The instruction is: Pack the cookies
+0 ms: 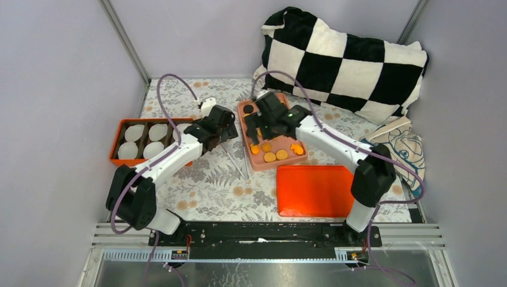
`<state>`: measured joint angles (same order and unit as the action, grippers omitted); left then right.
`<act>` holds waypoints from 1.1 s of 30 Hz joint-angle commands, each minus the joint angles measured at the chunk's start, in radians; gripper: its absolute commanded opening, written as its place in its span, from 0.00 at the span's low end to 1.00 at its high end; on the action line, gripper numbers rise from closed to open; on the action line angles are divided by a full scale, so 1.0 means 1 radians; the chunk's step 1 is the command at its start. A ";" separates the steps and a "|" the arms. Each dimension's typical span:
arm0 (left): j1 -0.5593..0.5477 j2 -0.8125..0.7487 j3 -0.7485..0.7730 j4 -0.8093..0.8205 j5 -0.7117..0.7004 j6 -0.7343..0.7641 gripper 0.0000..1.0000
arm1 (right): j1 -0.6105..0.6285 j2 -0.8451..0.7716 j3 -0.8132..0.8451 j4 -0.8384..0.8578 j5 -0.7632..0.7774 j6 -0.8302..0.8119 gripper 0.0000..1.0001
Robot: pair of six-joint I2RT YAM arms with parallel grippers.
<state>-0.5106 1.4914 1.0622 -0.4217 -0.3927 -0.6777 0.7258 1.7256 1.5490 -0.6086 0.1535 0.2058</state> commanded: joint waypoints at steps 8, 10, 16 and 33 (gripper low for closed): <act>0.149 -0.248 -0.059 -0.111 -0.085 -0.091 0.97 | 0.218 0.217 0.107 -0.001 -0.181 0.026 1.00; 0.151 -0.253 -0.064 -0.112 -0.077 -0.086 0.97 | 0.222 0.262 0.129 -0.002 -0.197 0.028 1.00; 0.154 -0.264 -0.063 -0.109 -0.070 -0.073 0.97 | 0.227 0.365 0.160 0.009 -0.210 0.034 1.00; 0.157 -0.289 -0.076 -0.094 -0.063 -0.067 0.98 | 0.225 0.651 0.464 -0.088 -0.053 0.043 1.00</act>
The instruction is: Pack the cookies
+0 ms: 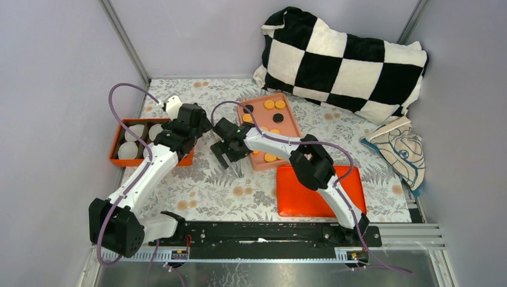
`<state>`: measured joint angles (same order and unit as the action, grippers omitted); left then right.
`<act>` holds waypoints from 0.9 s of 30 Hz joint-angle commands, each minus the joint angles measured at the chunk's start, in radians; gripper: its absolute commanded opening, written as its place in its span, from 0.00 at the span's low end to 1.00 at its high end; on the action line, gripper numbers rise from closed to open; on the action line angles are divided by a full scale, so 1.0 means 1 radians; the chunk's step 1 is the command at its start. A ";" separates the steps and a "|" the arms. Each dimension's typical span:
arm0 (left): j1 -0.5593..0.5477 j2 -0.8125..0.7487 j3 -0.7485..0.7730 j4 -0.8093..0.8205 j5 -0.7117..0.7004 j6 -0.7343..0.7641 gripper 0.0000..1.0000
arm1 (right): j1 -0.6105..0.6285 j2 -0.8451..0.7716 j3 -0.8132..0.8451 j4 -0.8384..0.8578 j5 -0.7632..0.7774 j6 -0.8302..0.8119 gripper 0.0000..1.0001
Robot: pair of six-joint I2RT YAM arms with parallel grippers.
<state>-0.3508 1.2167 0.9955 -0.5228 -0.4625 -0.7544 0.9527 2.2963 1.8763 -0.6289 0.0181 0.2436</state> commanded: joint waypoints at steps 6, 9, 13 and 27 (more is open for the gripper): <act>-0.003 -0.032 -0.013 0.008 0.007 0.013 0.98 | -0.011 0.173 0.238 -0.116 0.174 0.032 1.00; -0.002 -0.036 -0.021 0.013 0.011 0.012 0.98 | -0.024 0.189 0.244 -0.107 0.188 0.048 1.00; -0.003 -0.034 -0.024 0.013 0.020 0.011 0.98 | -0.034 0.215 0.253 -0.102 0.194 0.058 1.00; -0.002 -0.266 -0.023 -0.025 -0.148 0.004 0.98 | -0.035 0.270 0.185 -0.093 0.159 0.074 0.77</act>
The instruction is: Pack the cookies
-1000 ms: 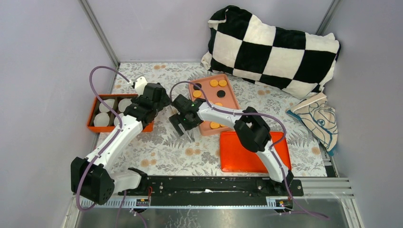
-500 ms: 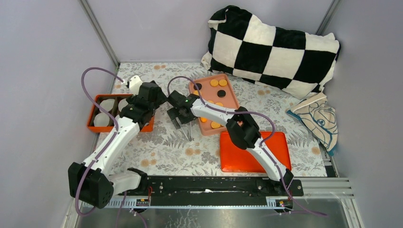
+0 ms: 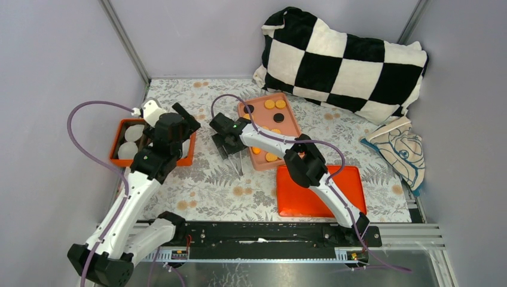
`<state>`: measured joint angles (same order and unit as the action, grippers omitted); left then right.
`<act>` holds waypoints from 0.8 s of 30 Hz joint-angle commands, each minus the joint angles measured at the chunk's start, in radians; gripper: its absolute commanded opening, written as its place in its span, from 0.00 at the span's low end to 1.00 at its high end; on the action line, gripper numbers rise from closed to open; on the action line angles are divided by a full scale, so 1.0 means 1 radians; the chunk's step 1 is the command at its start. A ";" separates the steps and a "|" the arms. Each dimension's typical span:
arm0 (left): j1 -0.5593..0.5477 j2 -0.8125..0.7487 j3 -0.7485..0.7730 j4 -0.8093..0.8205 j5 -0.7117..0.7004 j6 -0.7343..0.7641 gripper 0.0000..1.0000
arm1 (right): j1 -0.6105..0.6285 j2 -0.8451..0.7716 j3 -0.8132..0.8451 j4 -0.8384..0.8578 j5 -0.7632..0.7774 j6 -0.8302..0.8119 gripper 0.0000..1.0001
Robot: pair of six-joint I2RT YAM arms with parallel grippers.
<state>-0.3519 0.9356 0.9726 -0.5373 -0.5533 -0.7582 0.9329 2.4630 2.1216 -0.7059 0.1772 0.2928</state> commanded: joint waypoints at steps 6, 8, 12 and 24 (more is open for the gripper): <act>-0.001 0.043 0.010 -0.018 -0.054 0.004 0.98 | -0.014 0.056 -0.075 -0.027 0.026 0.009 0.53; -0.001 0.051 0.002 -0.010 -0.053 0.005 0.99 | -0.014 0.012 -0.090 -0.024 0.035 -0.004 0.44; 0.002 0.097 -0.004 -0.011 -0.037 -0.007 0.99 | -0.014 -0.098 -0.116 -0.034 0.051 -0.024 0.37; 0.080 0.349 0.081 -0.023 0.091 -0.052 0.99 | -0.013 -0.468 -0.216 -0.091 0.040 -0.044 0.41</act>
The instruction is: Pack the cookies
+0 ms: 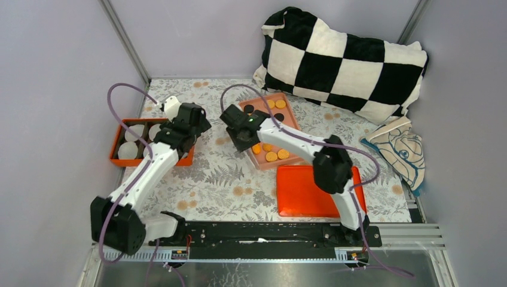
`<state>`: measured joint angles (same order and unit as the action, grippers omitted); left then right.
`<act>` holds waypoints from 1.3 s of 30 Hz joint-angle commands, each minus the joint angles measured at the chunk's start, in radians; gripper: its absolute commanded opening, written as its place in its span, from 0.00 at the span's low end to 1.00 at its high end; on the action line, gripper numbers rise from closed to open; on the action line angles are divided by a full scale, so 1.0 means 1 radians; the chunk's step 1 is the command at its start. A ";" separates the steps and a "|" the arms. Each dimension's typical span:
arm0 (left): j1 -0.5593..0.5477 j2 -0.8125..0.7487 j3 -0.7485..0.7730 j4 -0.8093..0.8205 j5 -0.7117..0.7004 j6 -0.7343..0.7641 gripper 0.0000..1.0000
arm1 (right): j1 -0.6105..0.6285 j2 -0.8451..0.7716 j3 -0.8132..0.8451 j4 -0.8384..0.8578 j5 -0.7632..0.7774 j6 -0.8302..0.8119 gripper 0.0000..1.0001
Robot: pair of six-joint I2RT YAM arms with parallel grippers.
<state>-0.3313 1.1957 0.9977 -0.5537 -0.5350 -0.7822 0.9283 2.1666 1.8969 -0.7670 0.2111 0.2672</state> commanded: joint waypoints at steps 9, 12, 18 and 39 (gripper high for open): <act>0.147 0.351 0.163 0.016 0.062 -0.044 0.99 | -0.009 -0.317 -0.048 -0.034 0.099 -0.042 0.49; 0.158 0.382 0.209 -0.004 0.058 -0.049 0.99 | -0.010 -0.347 -0.078 -0.031 0.130 -0.051 0.50; 0.158 0.328 0.142 0.042 0.084 -0.042 0.99 | -0.012 -0.373 -0.117 -0.025 0.240 -0.046 0.51; 0.086 0.475 0.014 0.213 0.062 -0.034 0.97 | -0.063 -0.445 -0.188 0.011 0.249 -0.046 0.48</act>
<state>-0.2146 1.6447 1.0405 -0.4179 -0.4435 -0.8169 0.8845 1.8000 1.7111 -0.7872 0.4091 0.2291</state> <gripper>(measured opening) 0.971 0.486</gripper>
